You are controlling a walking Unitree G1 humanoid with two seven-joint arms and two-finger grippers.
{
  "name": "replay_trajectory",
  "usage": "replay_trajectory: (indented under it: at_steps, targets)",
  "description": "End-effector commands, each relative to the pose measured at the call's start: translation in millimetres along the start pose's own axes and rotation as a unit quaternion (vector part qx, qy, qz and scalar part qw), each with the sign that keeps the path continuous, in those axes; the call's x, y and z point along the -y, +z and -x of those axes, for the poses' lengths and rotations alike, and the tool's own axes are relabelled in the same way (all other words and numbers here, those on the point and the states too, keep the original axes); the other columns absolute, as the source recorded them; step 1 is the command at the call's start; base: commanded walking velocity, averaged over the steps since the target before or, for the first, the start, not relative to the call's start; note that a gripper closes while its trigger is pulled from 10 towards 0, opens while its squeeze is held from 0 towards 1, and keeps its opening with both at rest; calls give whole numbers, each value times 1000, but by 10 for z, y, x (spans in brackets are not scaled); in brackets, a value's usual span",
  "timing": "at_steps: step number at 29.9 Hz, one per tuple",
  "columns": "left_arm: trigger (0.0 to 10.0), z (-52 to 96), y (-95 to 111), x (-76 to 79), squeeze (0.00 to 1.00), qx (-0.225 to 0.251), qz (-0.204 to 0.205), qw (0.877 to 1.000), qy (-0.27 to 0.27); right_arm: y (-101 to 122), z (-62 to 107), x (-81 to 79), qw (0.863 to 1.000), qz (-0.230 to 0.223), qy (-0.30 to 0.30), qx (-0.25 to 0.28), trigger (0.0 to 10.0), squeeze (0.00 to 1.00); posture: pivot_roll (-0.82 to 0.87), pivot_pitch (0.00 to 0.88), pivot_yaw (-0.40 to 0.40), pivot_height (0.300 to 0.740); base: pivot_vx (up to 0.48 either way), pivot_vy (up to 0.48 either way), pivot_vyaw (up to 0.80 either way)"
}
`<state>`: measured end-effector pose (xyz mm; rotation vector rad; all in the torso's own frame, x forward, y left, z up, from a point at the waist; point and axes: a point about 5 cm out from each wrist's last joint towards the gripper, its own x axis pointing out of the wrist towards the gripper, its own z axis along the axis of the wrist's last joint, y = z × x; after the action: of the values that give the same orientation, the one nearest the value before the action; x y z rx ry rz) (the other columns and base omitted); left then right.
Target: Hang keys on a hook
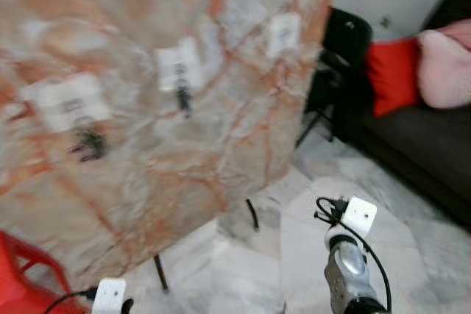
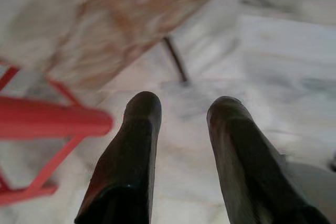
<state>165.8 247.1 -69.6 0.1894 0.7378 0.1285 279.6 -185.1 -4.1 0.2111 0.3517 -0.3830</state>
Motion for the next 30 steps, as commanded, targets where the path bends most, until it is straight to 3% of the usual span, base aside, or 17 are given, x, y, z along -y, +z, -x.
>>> replay_trajectory:
  at_steps: [1, 6, 12, 21, 26, 30]
  targets:
    - [10000, 39, -105, -19, 0, -22, -5, 1000, -1, 32, -2, -22, 1000, -8, -5, 12, 10000, 0, 62, 0, -36, 740, 0, 0, 0]
    - [10000, 39, -103, -23, 0, -21, -6, 1000, -2, 74, -6, -23, 1000, -8, -13, 27, 10000, 0, 63, 0, -33, 740, 0, 0, 0]
    - [10000, 39, -93, -26, 0, -16, -10, 1000, -4, 223, -18, 53, 994, 23, -68, 81, 10000, 0, 62, 0, -22, 740, 0, 0, 0]
    - [10000, 38, -82, -24, 0, -12, -14, 1000, -4, 297, -20, 62, 990, 23, -83, 107, 10000, 0, 67, 0, -21, 740, 0, 0, 0]
    - [10000, 38, -81, -26, 0, -11, -14, 1000, -3, 334, -22, -34, 992, -21, -50, 112, 10000, 0, 67, 0, -20, 740, 0, 0, 0]
    - [10000, 37, -81, -23, 0, -11, -15, 1000, -4, 377, -38, -178, 991, -85, 1, 104, 10000, 0, 65, 0, -19, 740, 0, 0, 0]
